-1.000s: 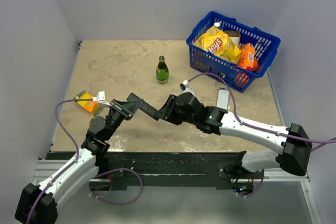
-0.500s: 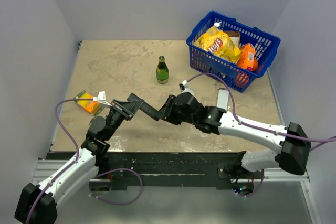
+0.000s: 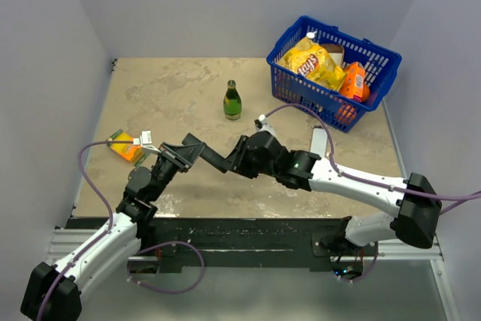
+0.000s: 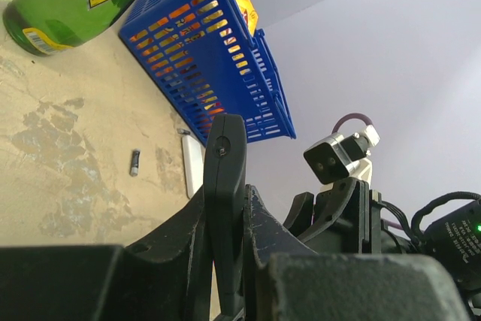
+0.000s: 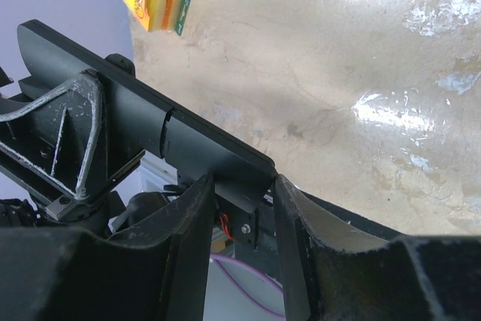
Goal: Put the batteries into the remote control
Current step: Load the battery cover into the remote control.
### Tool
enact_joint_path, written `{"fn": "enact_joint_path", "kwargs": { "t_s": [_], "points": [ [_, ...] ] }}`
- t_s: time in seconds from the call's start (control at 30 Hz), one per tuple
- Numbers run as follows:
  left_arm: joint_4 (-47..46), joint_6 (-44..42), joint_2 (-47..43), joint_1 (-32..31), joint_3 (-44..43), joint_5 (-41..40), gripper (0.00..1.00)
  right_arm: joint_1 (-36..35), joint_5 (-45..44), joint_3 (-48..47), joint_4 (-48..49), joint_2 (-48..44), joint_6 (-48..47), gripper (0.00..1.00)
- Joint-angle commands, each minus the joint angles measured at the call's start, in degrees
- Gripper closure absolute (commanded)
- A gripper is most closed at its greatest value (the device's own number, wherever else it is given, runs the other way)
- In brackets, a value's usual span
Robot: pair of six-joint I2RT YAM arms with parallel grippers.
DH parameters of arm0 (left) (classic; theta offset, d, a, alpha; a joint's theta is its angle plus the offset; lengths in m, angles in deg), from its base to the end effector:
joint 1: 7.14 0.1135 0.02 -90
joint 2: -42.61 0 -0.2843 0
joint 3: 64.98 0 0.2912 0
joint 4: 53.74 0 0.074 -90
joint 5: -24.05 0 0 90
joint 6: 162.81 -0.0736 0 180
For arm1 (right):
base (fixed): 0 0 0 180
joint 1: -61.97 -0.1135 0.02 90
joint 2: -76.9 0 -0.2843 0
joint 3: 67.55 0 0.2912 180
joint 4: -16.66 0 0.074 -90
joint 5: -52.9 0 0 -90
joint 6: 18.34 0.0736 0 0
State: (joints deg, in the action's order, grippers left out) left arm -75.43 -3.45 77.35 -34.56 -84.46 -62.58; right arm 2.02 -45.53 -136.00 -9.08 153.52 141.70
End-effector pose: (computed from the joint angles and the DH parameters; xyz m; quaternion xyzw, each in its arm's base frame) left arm 0.1878 -0.1023 0.2154 -0.2179 0.6298 -0.5703 0.4803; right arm 0.1918 0.3099 0.2668 0.1118 0.8737 0.3975 0.2570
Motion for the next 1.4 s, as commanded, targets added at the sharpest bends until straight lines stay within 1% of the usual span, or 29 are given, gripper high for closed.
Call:
{"fn": "enact_joint_path", "kwargs": {
  "t_s": [0.0,0.37,0.57,0.7,0.9,1.13,1.37],
  "points": [
    [-4.38,-1.33,-0.55,-0.88,-1.72,1.10,1.00,-0.17,-1.77,-3.56,0.05,0.28,1.15,0.62],
    [-5.88,-2.57,-0.47,-2.90,-1.19,2.16,1.00,-0.17,-0.72,-6.98,0.22,3.36,0.62,0.62],
    [-7.90,-2.57,-0.55,-3.60,-0.84,4.53,1.00,-0.09,-0.02,-8.22,0.57,3.89,-0.60,0.62],
    [-10.61,-1.86,-0.73,-3.69,-0.32,8.56,1.00,0.70,0.86,-8.92,0.22,3.98,-2.88,0.62],
    [-13.17,-1.60,-0.99,-3.87,-0.23,12.44,1.00,1.41,2.01,-9.63,-0.74,3.63,-4.64,0.62],
    [-13.96,-2.12,0.06,-5.10,-0.84,14.37,1.00,1.58,2.27,-12.35,-1.53,4.06,-6.76,0.62],
    [-13.44,-3.53,1.47,-6.59,-1.19,15.70,1.00,1.76,2.01,-17.35,-3.81,5.91,-10.18,0.61]
  ]
}}
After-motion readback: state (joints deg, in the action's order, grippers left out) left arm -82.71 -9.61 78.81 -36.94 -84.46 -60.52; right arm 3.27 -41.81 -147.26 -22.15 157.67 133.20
